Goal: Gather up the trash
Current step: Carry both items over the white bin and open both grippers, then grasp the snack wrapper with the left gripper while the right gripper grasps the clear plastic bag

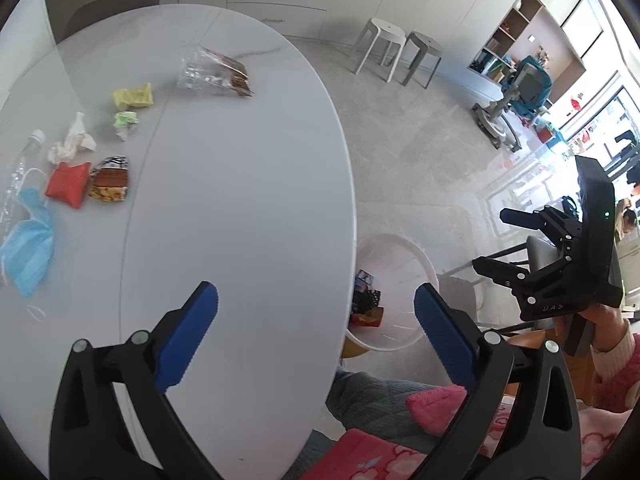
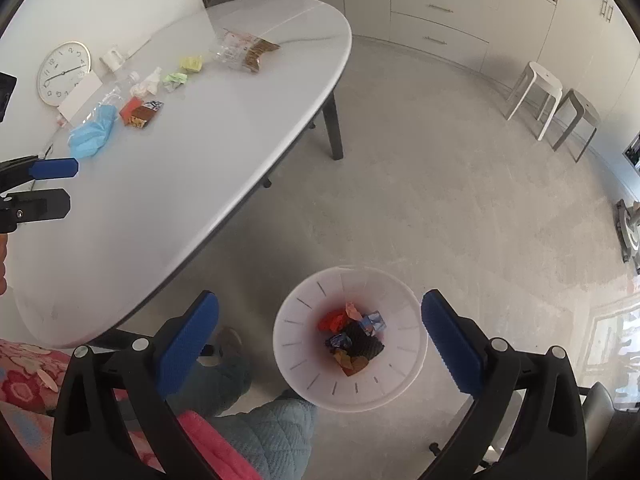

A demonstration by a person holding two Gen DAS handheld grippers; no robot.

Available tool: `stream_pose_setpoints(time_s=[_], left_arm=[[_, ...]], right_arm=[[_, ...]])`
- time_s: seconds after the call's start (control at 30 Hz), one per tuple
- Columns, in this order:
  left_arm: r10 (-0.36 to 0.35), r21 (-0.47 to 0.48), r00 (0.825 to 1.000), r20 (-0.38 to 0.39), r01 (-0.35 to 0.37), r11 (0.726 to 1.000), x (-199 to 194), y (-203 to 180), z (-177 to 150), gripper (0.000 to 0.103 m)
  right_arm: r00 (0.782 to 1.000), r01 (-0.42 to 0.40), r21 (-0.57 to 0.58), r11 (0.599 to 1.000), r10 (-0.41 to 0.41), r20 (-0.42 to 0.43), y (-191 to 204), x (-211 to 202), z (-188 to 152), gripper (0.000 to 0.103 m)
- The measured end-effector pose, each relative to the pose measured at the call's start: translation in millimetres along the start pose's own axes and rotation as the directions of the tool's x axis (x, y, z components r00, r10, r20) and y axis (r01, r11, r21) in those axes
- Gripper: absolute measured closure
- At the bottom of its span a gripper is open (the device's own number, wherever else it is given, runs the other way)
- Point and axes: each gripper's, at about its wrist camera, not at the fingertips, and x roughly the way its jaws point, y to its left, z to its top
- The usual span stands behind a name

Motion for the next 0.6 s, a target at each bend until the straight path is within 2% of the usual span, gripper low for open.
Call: stream_pose_setpoints(time_s=[0.27,0.6], left_arm=[[0.094,-0.114,0.994,0.049,-0.088,0.990,-33,66,-22,0.008],[0.183,-0.280,0.982,0.056,-0.160,0.946,-58,133,-53,0.008]], right_arm=[[0.999,-0.039,-0.070,0.997,0.041,0.021,45,10,43,0.002],[0.992,-0.112,-0.169,0.979,0.119,0.031,107,24,84,0.002]])
